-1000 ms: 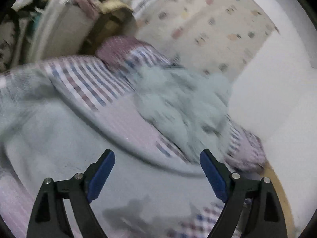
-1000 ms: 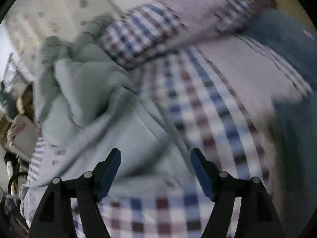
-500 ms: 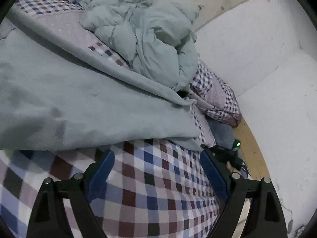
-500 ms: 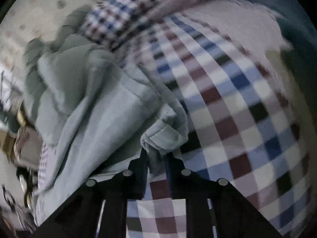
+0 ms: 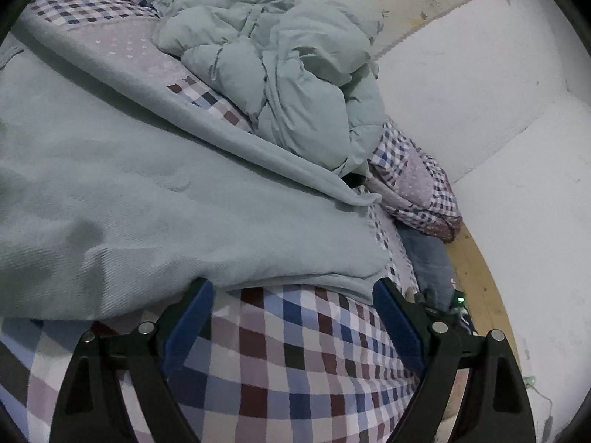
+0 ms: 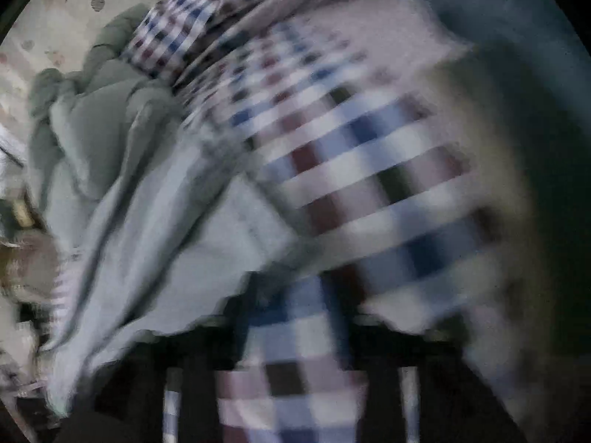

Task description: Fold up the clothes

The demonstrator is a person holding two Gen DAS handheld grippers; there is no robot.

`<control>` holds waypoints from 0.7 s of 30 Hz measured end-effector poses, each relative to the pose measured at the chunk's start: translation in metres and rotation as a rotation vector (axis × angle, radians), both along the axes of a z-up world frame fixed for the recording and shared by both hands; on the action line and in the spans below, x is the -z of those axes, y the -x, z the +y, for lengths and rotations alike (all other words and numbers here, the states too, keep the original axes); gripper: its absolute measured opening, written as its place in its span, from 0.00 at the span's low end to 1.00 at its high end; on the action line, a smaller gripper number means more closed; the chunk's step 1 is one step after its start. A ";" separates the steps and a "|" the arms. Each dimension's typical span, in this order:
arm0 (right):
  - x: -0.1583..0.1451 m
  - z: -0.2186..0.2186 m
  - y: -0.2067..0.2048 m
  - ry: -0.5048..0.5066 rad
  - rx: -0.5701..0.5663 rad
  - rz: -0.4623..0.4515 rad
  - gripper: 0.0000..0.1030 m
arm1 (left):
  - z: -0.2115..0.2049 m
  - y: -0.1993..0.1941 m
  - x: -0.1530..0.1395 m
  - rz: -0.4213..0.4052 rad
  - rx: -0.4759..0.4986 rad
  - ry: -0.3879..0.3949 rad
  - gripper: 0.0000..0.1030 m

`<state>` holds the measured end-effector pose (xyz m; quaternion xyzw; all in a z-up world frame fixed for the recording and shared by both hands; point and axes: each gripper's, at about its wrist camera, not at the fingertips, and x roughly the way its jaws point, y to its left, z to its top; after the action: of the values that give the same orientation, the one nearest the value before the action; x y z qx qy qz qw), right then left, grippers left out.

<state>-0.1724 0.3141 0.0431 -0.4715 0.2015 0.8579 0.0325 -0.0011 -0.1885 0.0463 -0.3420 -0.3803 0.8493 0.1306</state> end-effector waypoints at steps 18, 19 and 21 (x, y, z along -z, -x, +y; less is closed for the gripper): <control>0.030 -0.077 0.082 0.209 -0.015 0.032 0.49 | 0.003 0.009 0.001 0.003 -0.008 -0.051 0.88; 0.032 -0.079 0.086 0.202 -0.009 0.031 0.49 | 0.003 0.009 0.001 0.002 -0.009 -0.054 0.88; 0.032 -0.086 0.092 0.170 -0.002 0.042 0.42 | 0.002 0.010 0.002 -0.001 -0.011 -0.061 0.88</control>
<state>-0.2648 0.2277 0.0109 -0.4546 0.2739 0.8474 -0.0129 -0.0113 -0.1869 0.0438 -0.3363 -0.4079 0.8378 0.1361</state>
